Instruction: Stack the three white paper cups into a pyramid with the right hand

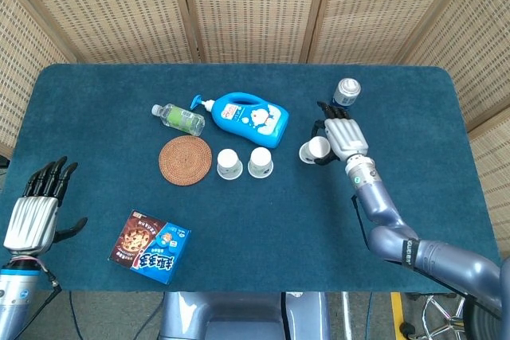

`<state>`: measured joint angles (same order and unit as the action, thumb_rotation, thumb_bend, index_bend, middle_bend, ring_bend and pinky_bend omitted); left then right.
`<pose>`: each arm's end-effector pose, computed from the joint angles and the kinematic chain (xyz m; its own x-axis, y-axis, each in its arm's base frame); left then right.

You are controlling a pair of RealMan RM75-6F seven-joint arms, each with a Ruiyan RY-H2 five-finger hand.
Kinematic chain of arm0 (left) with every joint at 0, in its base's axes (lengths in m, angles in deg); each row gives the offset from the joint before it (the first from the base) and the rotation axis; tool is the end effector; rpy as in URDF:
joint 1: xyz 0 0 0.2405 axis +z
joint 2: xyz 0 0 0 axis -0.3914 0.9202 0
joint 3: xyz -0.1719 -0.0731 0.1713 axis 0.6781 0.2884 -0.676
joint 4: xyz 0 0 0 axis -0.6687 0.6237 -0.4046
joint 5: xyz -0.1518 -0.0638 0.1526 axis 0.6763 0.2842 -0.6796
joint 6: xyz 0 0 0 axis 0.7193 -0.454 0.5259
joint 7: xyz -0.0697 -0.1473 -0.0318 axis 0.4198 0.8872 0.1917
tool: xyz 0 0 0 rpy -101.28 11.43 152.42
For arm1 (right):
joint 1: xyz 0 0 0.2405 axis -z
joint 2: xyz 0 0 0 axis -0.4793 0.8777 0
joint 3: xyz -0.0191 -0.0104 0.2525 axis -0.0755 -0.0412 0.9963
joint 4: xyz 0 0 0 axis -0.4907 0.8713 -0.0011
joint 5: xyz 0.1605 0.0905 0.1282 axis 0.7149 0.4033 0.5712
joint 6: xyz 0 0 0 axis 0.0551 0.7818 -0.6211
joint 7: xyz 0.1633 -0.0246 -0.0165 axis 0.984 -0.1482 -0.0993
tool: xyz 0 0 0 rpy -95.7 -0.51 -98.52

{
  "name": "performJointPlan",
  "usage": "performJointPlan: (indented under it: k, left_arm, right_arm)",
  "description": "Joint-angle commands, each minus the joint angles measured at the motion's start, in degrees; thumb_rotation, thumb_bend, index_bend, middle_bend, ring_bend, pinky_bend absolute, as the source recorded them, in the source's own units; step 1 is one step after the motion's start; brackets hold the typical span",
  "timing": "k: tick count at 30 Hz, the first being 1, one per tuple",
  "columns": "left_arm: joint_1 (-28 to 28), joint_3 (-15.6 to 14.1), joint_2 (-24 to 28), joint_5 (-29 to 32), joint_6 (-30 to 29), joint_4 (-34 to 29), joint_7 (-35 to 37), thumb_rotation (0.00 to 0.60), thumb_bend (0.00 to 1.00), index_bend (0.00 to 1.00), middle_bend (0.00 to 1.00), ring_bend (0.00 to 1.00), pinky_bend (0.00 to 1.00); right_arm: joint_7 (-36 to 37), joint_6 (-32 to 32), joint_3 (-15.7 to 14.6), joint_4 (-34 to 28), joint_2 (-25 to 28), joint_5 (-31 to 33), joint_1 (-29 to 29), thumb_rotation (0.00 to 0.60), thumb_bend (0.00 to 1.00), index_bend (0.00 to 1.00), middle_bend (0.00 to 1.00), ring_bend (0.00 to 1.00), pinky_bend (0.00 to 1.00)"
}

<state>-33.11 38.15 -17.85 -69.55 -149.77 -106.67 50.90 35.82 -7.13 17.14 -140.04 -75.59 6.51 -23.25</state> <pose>-0.2462 0.2296 0.1229 0.4389 -0.0134 0.8984 0.8968 -0.0550 -0.4389 -0.1338 -0.4548 0.0338 0.2949 -0.2531 0.9214 -0.9526 -0.1529 0.2629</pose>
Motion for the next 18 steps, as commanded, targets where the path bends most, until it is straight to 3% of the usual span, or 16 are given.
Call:
performJointPlan:
  k: [1,9,18]
  left_arm:
    - [0.05,-0.02,0.17,0.01,0.02,-0.07,0.28,0.6,0.23,0.06,0.0,0.0,0.08]
    - [0.16,-0.19,0.78,-0.38,0.14,-0.14,1.76,0.6,0.23,0.06,0.0,0.0,0.08]
    - [0.23,0.08,1.35,0.05,0.16,0.0,2.93,0.6,0.23,0.06,0.0,0.0,0.08]
  right_arm:
    - [-2.98,1.98,0.73,-3.37,1.5,2.14,-1.28,0.6,0.15,0.52,0.0,0.0,0.07]
    - [-8.94,3.96,1.64,-8.77,1.05,5.98,-5.48,0.6,0.15,0.52,0.0,0.0,0.07]
    - [-12.99,4.52,1.74,-8.45,-2.88,10.2,-10.41,0.6,0.15,0.52,0.0,0.0,0.07]
